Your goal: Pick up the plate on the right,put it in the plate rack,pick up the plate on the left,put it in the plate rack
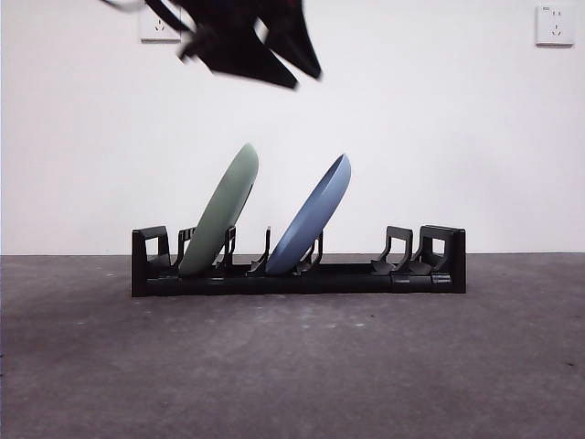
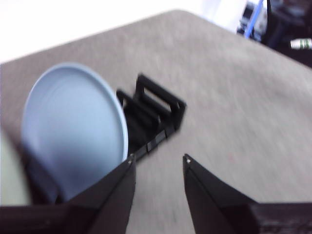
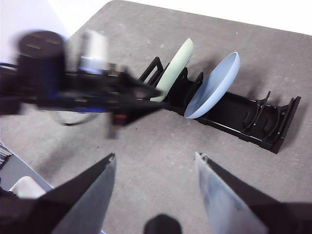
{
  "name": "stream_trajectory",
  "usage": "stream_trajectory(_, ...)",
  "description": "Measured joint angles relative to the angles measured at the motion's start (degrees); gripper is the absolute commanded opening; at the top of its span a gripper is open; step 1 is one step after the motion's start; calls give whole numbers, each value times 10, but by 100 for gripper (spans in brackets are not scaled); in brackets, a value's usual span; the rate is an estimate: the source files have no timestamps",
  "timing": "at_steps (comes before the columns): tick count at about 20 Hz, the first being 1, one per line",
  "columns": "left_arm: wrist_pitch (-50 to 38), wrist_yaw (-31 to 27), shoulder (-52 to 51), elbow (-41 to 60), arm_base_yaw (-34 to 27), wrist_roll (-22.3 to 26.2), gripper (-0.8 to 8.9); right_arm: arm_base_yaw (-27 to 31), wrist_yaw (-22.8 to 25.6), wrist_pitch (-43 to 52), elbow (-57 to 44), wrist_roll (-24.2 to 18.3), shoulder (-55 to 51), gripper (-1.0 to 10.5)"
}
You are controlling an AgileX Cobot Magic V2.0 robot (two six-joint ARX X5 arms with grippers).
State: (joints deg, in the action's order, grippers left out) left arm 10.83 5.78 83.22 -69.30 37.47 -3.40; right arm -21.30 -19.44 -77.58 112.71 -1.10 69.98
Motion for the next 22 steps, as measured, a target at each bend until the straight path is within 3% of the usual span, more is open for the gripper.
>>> stream_trajectory(6, 254, 4, -182, 0, 0, 10, 158, 0, 0, 0, -42, -2, -2, 280)
stream_trajectory(9, 339, 4, -265, 0, 0, 15, 157, 0, 0, 0, -85, -4, -1, 280)
stream_trajectory(14, 379, 3, -337, 0, 0, 15, 157, 0, -26, 0, -114, -10, 0, 280)
stream_trajectory(22, 380, 3, -342, 0, 0, 15, 157, 0, -34, 0, -114, -11, 0, 280)
